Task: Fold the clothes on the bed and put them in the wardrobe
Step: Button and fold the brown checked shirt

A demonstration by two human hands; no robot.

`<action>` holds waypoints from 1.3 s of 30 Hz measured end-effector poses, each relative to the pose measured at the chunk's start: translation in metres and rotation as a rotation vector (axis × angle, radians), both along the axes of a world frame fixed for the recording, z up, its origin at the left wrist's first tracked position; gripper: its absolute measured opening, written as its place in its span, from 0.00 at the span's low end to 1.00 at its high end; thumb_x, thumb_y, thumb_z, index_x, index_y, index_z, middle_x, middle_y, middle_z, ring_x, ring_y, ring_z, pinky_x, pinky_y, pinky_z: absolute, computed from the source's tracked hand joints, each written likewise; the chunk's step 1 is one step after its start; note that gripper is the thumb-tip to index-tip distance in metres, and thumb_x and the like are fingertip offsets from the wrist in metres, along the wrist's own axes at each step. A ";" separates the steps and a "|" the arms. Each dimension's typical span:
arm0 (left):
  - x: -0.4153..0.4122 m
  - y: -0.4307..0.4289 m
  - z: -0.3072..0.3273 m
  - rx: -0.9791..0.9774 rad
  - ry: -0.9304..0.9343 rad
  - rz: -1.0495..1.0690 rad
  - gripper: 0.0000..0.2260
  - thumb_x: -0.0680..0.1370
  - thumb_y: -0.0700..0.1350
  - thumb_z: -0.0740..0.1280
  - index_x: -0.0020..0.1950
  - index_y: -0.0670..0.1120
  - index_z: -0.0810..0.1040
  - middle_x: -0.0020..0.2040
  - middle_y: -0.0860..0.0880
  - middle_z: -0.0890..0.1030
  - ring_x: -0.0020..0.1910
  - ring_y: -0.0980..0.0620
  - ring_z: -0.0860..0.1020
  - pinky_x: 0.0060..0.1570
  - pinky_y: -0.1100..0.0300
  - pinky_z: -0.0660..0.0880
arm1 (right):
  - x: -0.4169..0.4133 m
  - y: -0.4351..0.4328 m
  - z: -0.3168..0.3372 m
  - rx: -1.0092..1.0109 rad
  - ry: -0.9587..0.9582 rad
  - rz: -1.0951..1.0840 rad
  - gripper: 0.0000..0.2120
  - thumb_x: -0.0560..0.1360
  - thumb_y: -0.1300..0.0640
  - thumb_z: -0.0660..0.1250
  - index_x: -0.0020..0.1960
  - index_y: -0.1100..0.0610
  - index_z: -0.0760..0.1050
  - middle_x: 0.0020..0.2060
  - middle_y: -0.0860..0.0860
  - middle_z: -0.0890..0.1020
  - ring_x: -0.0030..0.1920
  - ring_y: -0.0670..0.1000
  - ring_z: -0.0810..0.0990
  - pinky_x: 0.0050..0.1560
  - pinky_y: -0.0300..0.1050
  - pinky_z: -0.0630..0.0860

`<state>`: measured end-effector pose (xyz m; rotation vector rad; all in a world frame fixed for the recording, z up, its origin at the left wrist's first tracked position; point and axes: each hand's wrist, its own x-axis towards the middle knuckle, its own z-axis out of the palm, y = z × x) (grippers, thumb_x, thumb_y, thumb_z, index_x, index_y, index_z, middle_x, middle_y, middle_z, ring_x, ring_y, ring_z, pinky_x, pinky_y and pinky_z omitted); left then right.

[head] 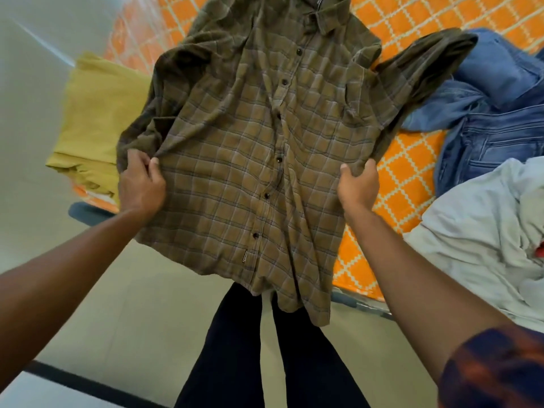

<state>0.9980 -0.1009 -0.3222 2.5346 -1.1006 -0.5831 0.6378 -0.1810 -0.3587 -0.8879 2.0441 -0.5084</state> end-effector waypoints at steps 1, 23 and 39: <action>0.001 0.005 0.006 -0.034 -0.030 0.014 0.11 0.85 0.49 0.56 0.59 0.42 0.68 0.47 0.39 0.75 0.47 0.39 0.75 0.46 0.46 0.70 | -0.004 0.006 0.000 -0.028 0.030 0.038 0.32 0.84 0.51 0.63 0.82 0.59 0.54 0.80 0.55 0.61 0.79 0.56 0.60 0.76 0.47 0.59; -0.181 -0.114 -0.027 0.015 0.034 -1.016 0.28 0.78 0.52 0.66 0.77 0.56 0.61 0.78 0.50 0.65 0.78 0.44 0.59 0.69 0.35 0.65 | -0.062 -0.118 0.012 -0.082 -0.179 -0.109 0.21 0.65 0.28 0.69 0.33 0.46 0.83 0.36 0.47 0.85 0.44 0.54 0.83 0.51 0.54 0.81; -0.262 -0.199 -0.048 0.258 0.357 -0.854 0.43 0.73 0.77 0.55 0.76 0.68 0.30 0.83 0.55 0.49 0.81 0.40 0.41 0.67 0.21 0.38 | -0.092 -0.191 0.028 -0.305 -0.759 -0.658 0.16 0.77 0.55 0.69 0.61 0.63 0.80 0.55 0.61 0.84 0.53 0.62 0.83 0.54 0.57 0.82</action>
